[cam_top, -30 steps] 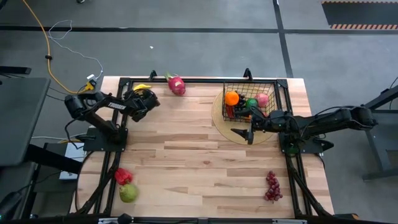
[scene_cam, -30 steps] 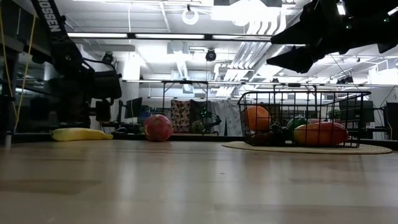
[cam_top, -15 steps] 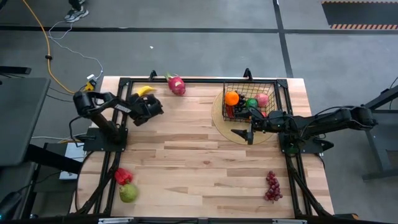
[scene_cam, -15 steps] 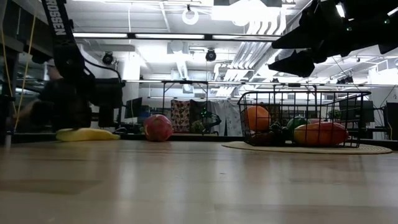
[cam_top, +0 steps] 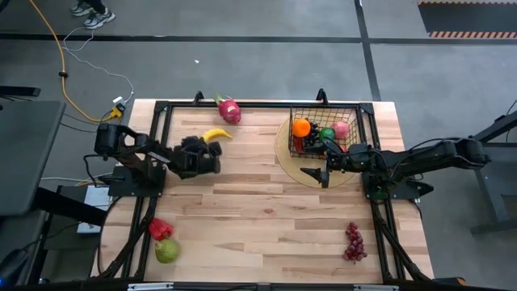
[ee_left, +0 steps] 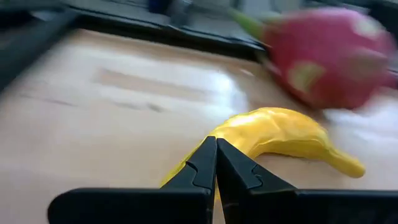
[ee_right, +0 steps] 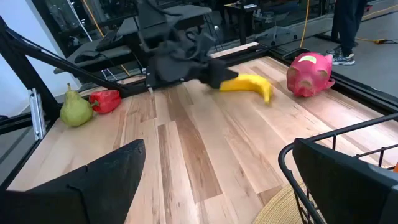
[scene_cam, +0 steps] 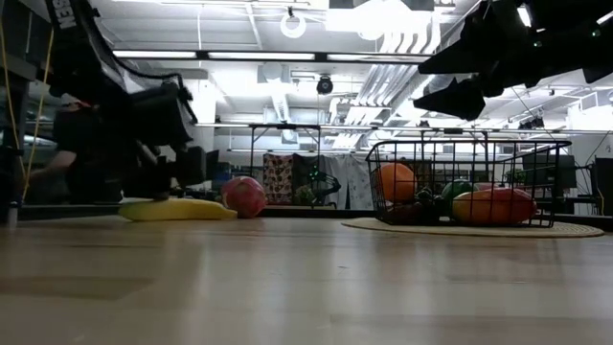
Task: Build produce basket
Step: Put the banana into the wire basket
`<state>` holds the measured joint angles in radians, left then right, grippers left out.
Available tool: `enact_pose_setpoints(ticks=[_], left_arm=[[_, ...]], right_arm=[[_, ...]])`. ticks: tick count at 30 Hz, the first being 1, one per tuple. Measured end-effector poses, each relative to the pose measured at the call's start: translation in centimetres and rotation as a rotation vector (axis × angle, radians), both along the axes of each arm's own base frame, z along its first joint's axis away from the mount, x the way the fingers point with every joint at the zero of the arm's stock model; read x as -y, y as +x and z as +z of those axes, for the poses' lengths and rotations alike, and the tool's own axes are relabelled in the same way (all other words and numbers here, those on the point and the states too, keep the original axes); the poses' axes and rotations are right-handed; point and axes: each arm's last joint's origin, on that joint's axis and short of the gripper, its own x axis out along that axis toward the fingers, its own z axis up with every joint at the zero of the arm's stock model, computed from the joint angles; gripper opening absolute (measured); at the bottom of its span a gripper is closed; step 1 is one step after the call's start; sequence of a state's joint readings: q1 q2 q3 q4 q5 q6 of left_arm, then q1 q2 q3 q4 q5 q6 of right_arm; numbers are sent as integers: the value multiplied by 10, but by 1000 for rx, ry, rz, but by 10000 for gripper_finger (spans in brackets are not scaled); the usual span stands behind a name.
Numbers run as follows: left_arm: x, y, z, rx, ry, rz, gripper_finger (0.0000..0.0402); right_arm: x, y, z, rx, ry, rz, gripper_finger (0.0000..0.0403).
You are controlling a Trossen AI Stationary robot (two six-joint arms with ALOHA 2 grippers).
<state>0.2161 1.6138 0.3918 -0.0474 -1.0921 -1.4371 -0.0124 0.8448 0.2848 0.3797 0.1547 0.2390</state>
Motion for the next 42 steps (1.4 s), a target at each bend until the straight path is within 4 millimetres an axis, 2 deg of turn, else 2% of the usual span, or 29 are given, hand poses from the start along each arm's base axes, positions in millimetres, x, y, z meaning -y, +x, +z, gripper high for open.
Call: enact_pose_setpoints(ticks=[6,13,17,20,25,28,32,38,42], left_arm=[[41,31,11,11,-43,-262,0],[85,75,39,-148,-135,-705,0],[104,84,49,-181,-100,-814,0],[114,89,58,-300,-58,-932,0],[124,96,83,-481,48,-1111,2],[120,103,103,-549,41,-1218,10],[96,108,117,-610,-106,-1335,39],[45,109,110,-546,-366,-1455,116],[22,108,106,-484,-446,-1497,182]], right_arm=[[0,0,0,5,33,-5,398],[0,0,0,5,40,-7,398],[0,0,0,6,51,-9,398],[0,0,0,6,51,-9,398],[0,0,0,6,51,-8,398],[0,0,-1,-5,51,-9,398],[0,1,-3,-21,49,-9,398],[0,3,-8,-50,48,-9,398],[0,4,-11,-74,48,-10,398]])
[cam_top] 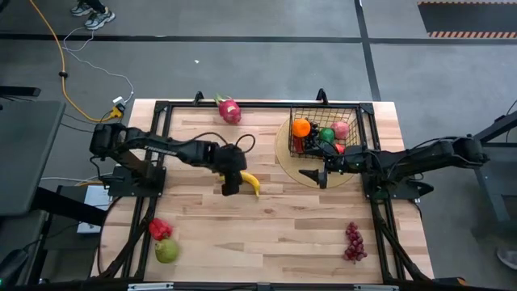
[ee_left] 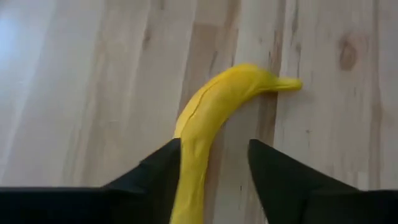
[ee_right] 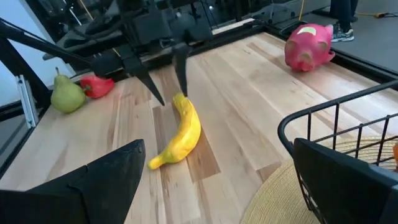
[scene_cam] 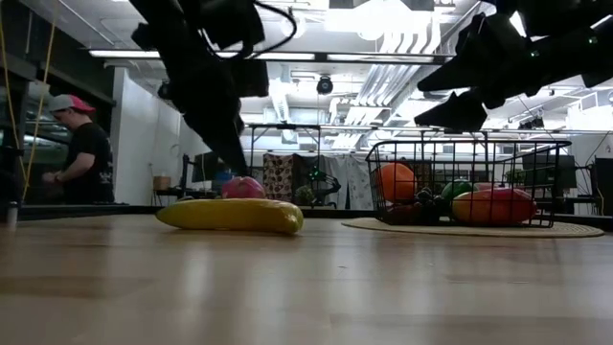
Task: Build produce basket
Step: Put the banana into the wire basket
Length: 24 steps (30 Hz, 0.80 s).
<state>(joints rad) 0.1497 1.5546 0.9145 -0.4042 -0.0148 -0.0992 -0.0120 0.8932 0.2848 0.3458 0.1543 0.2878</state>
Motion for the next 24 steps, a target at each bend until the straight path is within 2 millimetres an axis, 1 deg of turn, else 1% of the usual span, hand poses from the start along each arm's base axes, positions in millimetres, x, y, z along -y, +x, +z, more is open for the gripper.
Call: enact_pose_setpoints(ticks=[3,5,8,10,14,21,24], left_arm=[[-7,-2,-2,-17,-7,-41,227],[-8,-4,-3,-41,6,-68,253],[-7,-7,-4,-80,11,-91,283],[-7,-9,-6,-110,18,-100,295],[-9,-9,-14,-166,61,-86,304],[-14,-5,-48,-312,59,-85,305],[-16,-4,-56,-341,57,-79,305]], right_arm=[[0,0,-1,-10,0,0,398],[0,0,-1,-8,0,0,398],[0,0,-1,-10,-1,0,398],[0,0,-1,-12,-8,2,398],[0,0,-1,-13,-15,4,398],[0,0,-1,-11,-8,2,398],[0,0,-1,-11,-8,2,398]])
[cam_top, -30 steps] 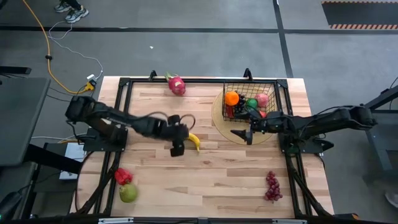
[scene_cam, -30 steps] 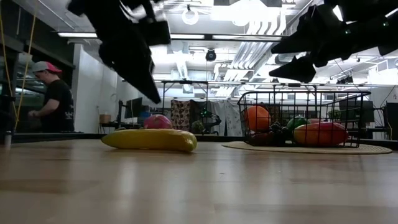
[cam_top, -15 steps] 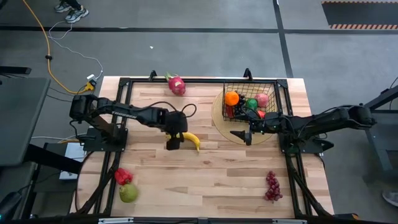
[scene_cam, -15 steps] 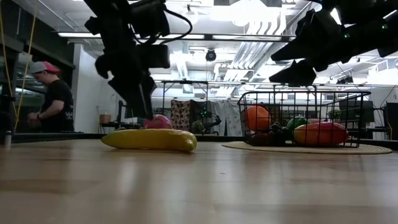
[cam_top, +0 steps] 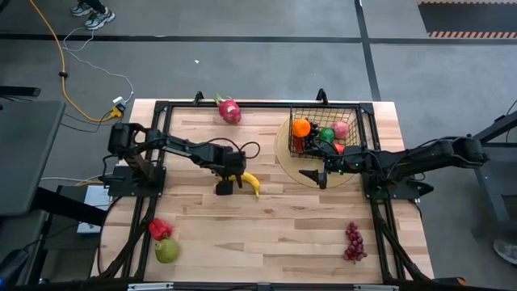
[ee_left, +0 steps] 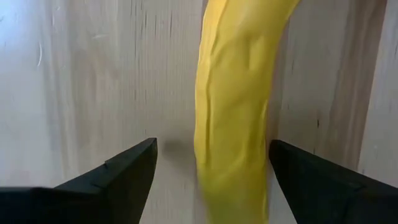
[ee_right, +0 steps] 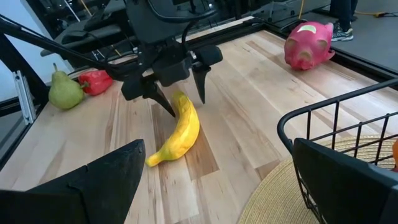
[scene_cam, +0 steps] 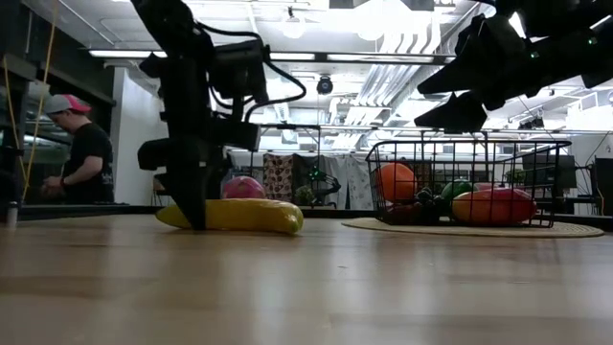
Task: Build produce basket
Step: Put the banana into the wire basket
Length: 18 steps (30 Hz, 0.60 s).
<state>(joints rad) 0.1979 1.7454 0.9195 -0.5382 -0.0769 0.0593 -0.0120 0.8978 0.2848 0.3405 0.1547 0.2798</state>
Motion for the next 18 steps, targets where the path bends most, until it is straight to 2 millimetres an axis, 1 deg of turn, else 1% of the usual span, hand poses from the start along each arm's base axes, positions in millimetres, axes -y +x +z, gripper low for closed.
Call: enact_pose_setpoints(ticks=[4,7,10,16,17,18], left_arm=[[-1,0,0,5,-5,4,297],[-1,-2,6,24,8,6,269],[-3,-4,12,31,38,13,216],[-3,-9,21,22,71,28,76],[-4,-8,25,38,76,35,65],[-4,-7,30,69,82,36,65]], right_arm=[[0,0,0,2,10,-3,398],[0,0,0,2,10,-3,398],[0,0,0,2,9,-3,398],[0,0,1,9,11,-4,398],[0,0,1,18,14,-4,398],[0,1,2,27,18,-5,398]])
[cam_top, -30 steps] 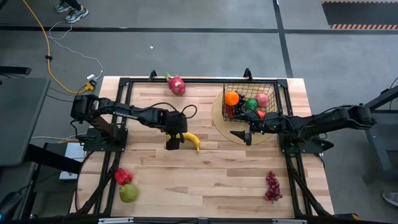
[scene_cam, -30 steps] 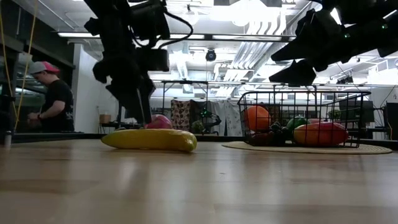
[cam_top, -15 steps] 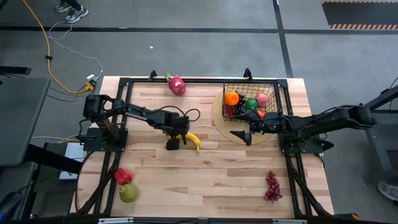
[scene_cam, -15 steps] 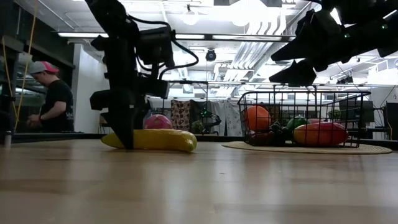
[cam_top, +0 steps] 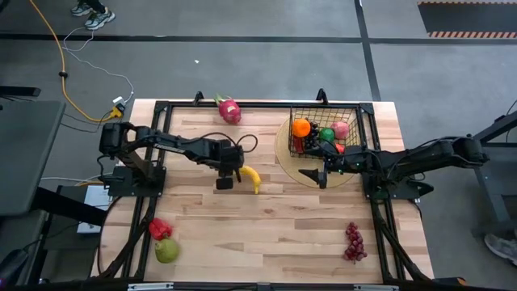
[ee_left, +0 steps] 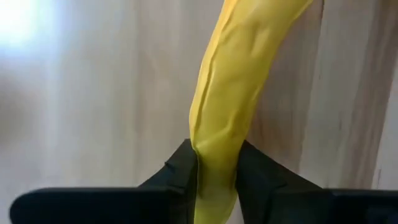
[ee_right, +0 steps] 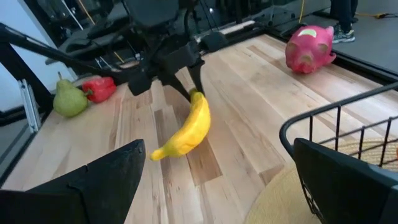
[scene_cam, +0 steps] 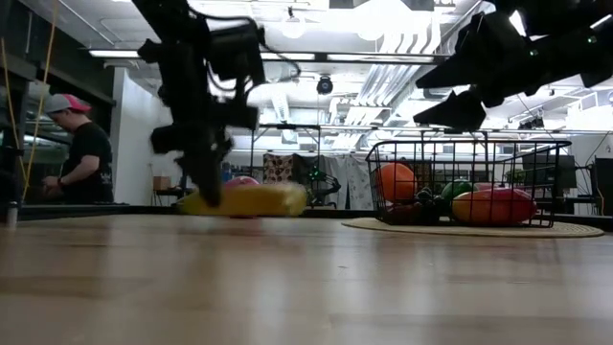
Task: Build produce basket
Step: Put the banana into the wire basket
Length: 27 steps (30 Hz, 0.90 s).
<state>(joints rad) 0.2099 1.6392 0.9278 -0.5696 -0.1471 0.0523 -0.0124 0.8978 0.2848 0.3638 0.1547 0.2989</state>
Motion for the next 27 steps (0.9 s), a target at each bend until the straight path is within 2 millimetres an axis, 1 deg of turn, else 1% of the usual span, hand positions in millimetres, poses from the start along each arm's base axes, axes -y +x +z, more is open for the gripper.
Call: enact_pose_setpoints(ticks=[5,10,13,14,16,18,20,23,27], left_arm=[[0,-1,29,144,35,-9,64],[3,-10,57,261,62,-9,66],[7,-11,75,393,110,-6,73],[8,-13,79,425,127,-3,74],[10,-11,87,520,153,19,73],[10,-12,90,586,152,43,71],[10,-7,94,708,131,66,70],[10,-3,97,865,50,83,73],[11,5,95,988,-30,125,74]], right_arm=[[0,1,3,36,15,-4,398],[0,2,7,82,39,9,398],[-2,2,11,123,52,19,398],[-2,3,12,144,55,23,398],[-5,5,14,173,52,39,398],[-9,10,15,209,39,64,398],[-13,14,13,209,11,88,398],[-18,23,6,190,-44,90,398],[-21,43,5,198,-93,64,398]])
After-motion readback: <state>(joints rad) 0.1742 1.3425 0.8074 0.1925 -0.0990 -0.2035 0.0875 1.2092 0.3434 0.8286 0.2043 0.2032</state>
